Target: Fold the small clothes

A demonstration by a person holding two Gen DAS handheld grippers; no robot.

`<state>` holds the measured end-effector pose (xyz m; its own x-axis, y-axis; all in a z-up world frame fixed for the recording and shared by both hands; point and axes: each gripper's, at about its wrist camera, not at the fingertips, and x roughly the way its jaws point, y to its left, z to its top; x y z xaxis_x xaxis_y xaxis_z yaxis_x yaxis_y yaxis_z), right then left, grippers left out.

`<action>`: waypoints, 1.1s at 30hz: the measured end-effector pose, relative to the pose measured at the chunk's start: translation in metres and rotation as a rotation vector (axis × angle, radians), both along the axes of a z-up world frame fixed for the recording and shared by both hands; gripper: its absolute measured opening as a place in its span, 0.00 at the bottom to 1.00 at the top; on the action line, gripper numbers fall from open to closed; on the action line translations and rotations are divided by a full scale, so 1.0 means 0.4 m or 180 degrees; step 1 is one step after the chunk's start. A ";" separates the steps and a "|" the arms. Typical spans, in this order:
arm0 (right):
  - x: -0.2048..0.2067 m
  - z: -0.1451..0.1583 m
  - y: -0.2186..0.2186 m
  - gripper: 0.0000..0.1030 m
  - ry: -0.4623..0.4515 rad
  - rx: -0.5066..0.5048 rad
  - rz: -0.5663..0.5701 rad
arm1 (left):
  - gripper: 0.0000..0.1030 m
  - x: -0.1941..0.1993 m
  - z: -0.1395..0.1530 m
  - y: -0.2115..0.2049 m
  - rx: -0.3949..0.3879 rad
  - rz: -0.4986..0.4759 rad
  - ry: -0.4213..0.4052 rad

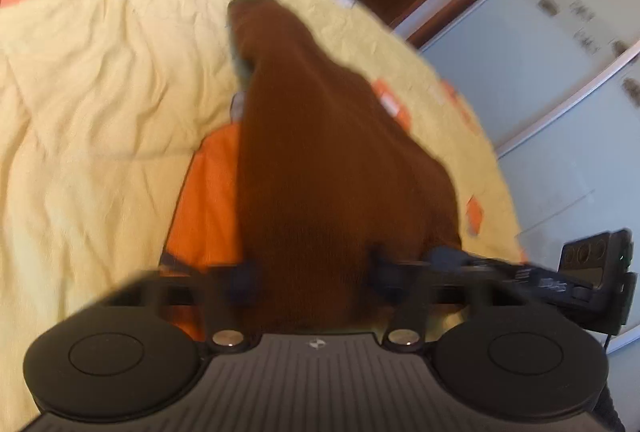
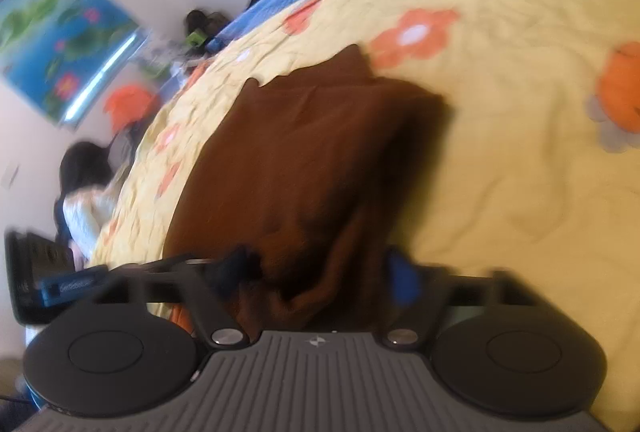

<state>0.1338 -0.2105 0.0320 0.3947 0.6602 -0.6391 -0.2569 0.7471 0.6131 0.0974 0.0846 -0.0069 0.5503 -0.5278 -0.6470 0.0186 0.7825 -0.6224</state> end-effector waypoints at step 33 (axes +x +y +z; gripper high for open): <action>0.093 0.189 0.218 0.85 -0.0885 -0.0472 0.0245 | 0.91 -0.168 -0.004 -0.244 0.2006 -0.0735 -0.1713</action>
